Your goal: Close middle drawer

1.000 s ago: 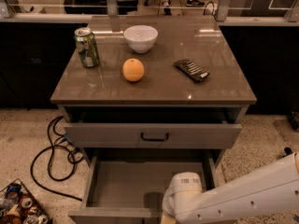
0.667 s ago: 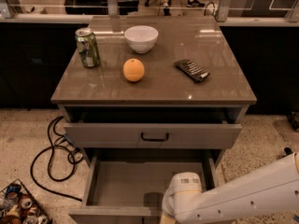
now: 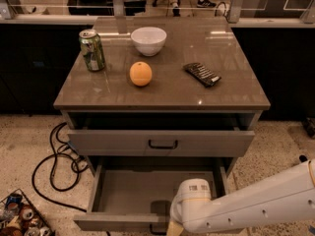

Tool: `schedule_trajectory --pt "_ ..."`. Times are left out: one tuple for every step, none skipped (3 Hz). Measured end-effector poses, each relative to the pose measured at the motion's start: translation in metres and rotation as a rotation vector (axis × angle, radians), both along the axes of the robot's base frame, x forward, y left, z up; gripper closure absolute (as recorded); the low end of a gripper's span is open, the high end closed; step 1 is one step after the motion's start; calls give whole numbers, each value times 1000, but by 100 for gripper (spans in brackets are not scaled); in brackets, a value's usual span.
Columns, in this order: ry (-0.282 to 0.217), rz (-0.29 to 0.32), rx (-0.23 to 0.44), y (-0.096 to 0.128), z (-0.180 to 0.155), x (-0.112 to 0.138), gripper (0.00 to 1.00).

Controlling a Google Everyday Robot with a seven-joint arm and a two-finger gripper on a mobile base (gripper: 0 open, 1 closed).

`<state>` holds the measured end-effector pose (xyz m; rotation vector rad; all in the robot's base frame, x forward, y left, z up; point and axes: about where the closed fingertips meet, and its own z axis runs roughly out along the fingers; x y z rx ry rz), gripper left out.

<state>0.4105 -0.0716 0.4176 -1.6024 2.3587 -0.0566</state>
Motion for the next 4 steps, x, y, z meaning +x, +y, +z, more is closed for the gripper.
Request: schedule_trajectory --pt "0 0 0 0 0 0 100" --pt "-13 -10 0 0 -1 5 100" --pt "-13 -10 0 0 -1 5 100" --pt "-45 -43 -15 -3 -3 23 100"
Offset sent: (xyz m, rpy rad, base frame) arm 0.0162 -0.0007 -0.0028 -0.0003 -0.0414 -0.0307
